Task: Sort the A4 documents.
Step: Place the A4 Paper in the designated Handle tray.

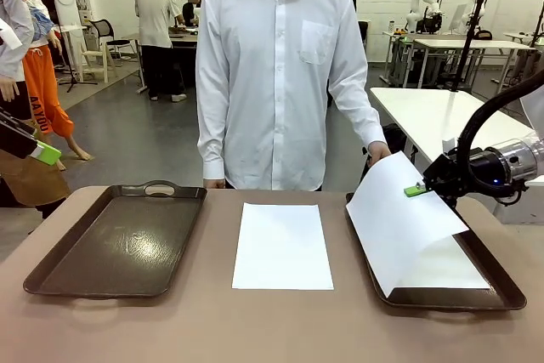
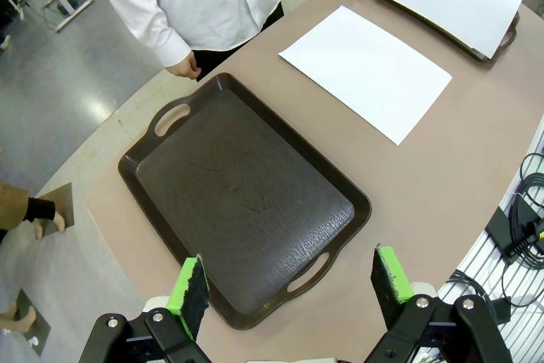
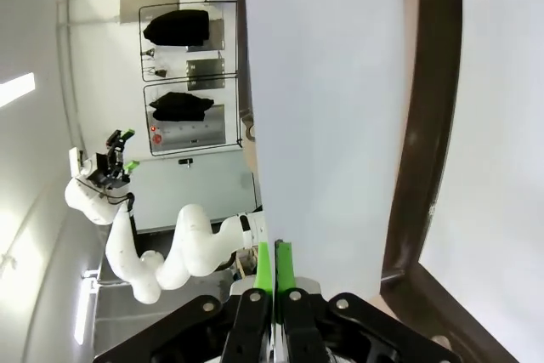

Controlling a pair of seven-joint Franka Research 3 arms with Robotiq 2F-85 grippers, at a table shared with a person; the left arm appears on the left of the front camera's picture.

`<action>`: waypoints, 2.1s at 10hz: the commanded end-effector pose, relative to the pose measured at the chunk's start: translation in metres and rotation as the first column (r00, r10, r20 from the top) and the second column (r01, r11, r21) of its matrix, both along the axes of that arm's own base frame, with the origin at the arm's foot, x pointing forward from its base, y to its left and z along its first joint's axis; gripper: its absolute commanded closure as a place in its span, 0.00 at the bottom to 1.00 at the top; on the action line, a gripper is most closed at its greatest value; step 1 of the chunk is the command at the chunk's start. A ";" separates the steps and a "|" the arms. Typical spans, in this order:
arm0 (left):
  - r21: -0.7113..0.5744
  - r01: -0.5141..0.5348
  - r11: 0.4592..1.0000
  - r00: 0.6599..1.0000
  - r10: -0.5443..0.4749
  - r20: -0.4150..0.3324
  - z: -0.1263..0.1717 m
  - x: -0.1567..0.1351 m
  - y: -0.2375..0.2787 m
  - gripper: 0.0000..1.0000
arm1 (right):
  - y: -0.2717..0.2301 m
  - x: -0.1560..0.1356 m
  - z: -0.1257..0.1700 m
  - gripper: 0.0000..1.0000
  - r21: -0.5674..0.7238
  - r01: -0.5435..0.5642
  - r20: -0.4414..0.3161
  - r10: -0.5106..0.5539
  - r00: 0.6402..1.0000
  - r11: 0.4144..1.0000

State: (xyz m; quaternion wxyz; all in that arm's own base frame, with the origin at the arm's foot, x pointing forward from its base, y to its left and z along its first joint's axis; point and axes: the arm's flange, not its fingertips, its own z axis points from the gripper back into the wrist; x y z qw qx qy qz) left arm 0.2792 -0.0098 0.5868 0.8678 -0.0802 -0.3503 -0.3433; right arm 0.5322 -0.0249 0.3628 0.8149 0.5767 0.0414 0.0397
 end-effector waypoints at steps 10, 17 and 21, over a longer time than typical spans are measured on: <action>0.000 -0.001 1.000 1.000 0.001 -0.001 0.000 0.000 0.001 0.00 | -0.072 0.035 -0.030 0.99 -0.233 0.031 0.067 -0.015 0.998 0.972; 0.000 -0.001 1.000 1.000 0.001 -0.001 0.000 0.000 0.001 0.00 | -0.057 0.043 -0.047 0.99 -0.471 -0.029 0.088 0.080 0.993 0.881; 0.000 -0.001 1.000 1.000 0.001 -0.001 0.000 0.000 0.001 0.00 | -0.055 0.038 -0.063 0.99 -0.454 0.050 0.089 -0.011 0.996 0.890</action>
